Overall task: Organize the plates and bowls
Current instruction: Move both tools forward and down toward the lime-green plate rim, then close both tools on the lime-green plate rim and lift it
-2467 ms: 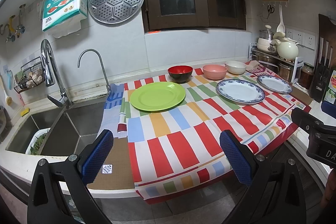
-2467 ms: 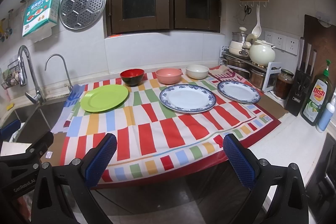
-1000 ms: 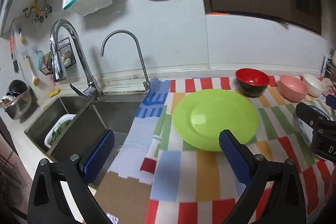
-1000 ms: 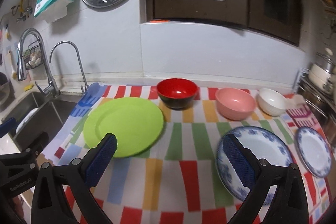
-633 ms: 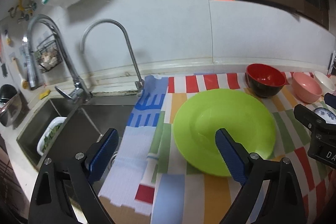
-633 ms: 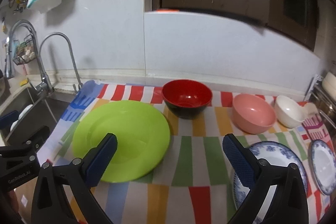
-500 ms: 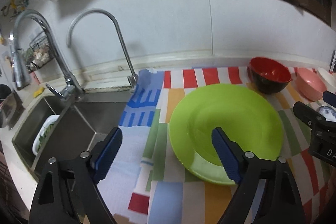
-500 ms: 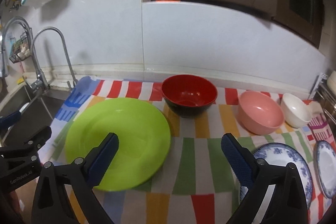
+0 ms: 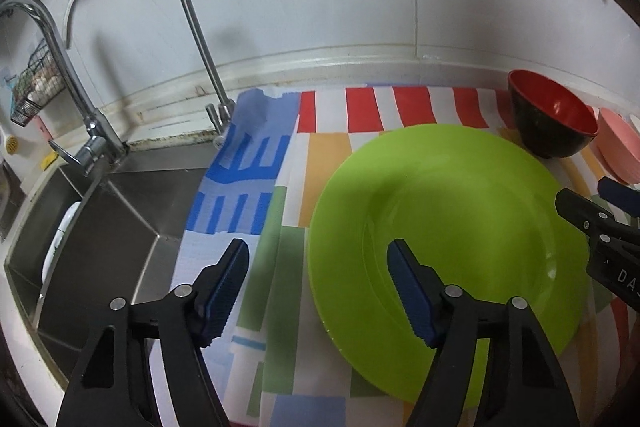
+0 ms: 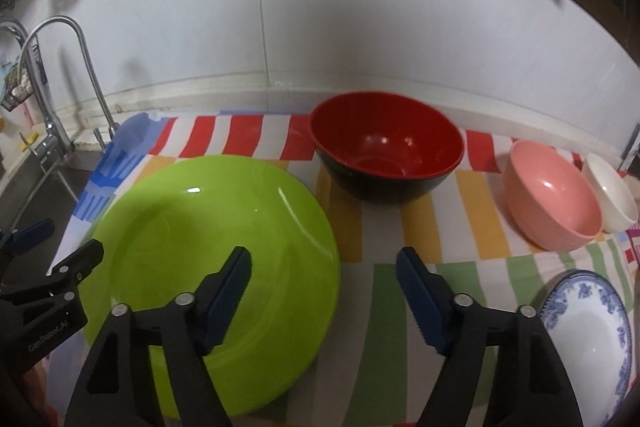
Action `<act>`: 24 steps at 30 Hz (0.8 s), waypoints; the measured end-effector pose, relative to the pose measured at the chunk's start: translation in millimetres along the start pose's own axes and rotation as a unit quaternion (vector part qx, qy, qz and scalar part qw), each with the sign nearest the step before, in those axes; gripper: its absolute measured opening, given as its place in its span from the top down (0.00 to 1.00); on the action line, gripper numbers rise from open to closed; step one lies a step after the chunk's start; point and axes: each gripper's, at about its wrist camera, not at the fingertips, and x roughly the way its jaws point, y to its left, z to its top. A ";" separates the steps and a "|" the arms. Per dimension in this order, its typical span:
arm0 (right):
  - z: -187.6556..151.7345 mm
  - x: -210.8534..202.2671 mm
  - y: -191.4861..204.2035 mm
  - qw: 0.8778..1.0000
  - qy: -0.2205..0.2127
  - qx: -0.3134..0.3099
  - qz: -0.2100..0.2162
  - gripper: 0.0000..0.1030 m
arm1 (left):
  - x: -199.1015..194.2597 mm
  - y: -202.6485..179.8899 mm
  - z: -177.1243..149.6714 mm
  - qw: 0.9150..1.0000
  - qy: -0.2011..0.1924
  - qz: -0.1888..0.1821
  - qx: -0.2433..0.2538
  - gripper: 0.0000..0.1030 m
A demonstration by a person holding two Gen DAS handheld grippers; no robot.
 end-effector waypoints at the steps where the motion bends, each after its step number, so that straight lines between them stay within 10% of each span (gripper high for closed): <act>1: 0.2 3.3 -0.3 1.000 0.003 0.000 0.002 0.36 | 3.0 0.1 0.1 1.000 0.003 -0.002 -0.001 0.33; 24: 3.1 29.6 5.5 0.999 0.041 -0.001 0.011 0.64 | 27.6 -1.0 2.1 0.999 0.028 -0.035 -0.016 0.55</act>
